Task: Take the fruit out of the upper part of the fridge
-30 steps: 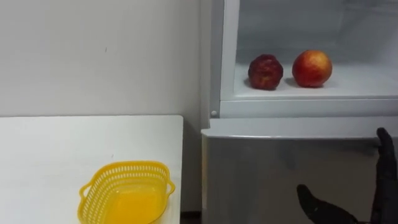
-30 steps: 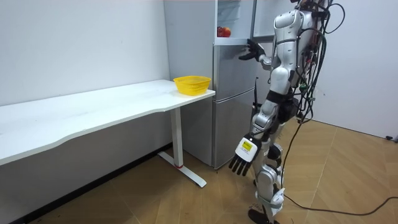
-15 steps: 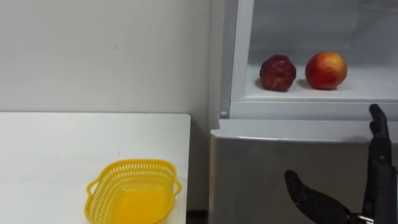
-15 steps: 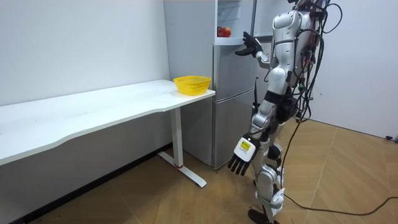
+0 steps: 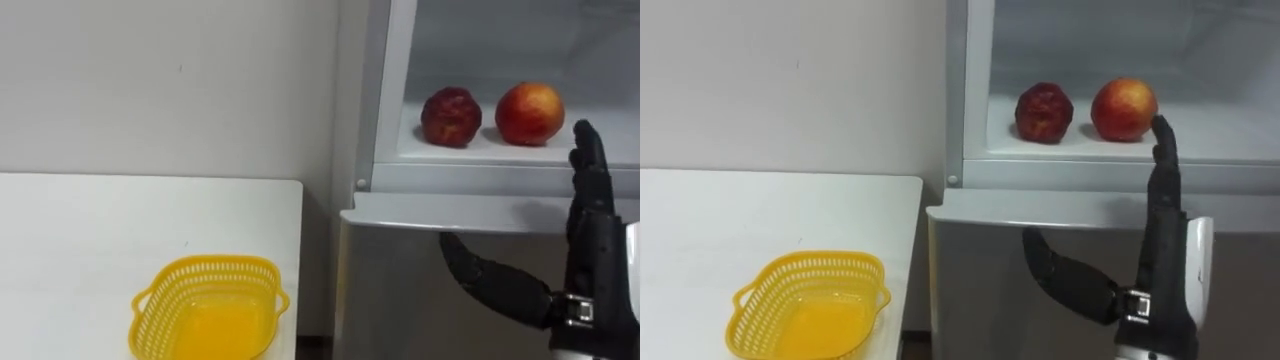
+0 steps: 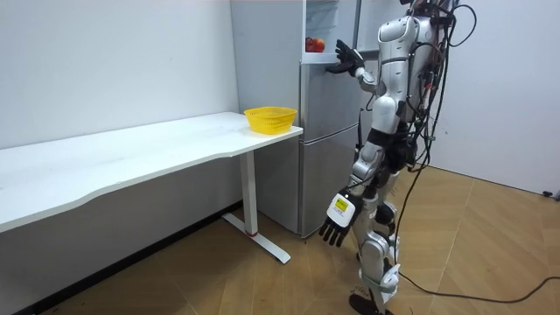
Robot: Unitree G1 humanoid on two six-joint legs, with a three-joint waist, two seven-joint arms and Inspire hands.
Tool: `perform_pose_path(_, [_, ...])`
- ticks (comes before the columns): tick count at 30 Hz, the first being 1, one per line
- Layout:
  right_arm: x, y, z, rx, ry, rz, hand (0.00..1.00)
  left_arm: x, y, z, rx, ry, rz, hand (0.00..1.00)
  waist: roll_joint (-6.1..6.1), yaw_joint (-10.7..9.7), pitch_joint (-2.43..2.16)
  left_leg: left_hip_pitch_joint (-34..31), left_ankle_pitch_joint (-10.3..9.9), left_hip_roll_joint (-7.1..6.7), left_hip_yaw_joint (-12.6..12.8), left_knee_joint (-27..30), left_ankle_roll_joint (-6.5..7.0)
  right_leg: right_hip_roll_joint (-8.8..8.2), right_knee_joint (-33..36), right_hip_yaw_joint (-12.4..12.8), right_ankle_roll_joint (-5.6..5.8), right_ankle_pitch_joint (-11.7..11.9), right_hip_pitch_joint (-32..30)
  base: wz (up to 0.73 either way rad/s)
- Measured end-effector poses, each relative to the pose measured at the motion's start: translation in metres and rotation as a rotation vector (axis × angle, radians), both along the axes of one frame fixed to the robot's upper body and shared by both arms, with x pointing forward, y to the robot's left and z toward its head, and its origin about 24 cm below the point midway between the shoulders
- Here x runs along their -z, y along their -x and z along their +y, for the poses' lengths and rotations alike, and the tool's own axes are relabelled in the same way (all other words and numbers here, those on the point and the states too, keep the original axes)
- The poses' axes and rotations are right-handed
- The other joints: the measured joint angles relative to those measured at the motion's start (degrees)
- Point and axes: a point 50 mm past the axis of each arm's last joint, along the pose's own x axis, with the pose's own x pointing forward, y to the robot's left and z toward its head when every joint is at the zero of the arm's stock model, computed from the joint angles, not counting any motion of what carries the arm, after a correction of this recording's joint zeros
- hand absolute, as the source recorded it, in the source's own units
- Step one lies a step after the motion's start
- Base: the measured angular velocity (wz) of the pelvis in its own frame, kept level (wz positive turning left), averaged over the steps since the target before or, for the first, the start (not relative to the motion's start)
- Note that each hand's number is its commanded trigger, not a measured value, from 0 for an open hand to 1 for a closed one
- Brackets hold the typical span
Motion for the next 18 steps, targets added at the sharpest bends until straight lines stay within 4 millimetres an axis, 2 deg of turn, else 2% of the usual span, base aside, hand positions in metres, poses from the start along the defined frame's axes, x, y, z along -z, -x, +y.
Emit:
perform_pose_path(8, [-0.011,-0.009,-0.008,-0.023,0.018,0.009,0.00,-0.001,-0.004,0.005,0.055,0.020,0.017,0.00,-1.73,-0.1,0.23,-0.7,0.0,-0.07,-0.9,0.9,0.00,-0.32,0.4,-0.8,-0.01,0.0,-0.1,0.05])
perform_pose_path(14, [-0.052,-0.020,-0.022,0.052,-0.035,-0.171,0.00,-0.002,-0.006,0.007,0.087,0.009,0.025,0.00,-2.38,0.1,-0.07,-0.6,0.0,-0.09,-1.9,1.1,0.00,-0.54,0.1,-1.9,-0.05,0.0,0.6,0.10])
perform_pose_path(18, [-0.057,-0.021,-0.024,0.067,-0.048,-0.197,0.00,-0.002,-0.007,0.008,0.086,0.002,0.026,0.00,-2.76,0.3,-0.12,0.0,0.0,-0.09,-2.5,0.8,0.00,-0.62,-0.4,-2.4,-0.03,0.0,1.7,0.09])
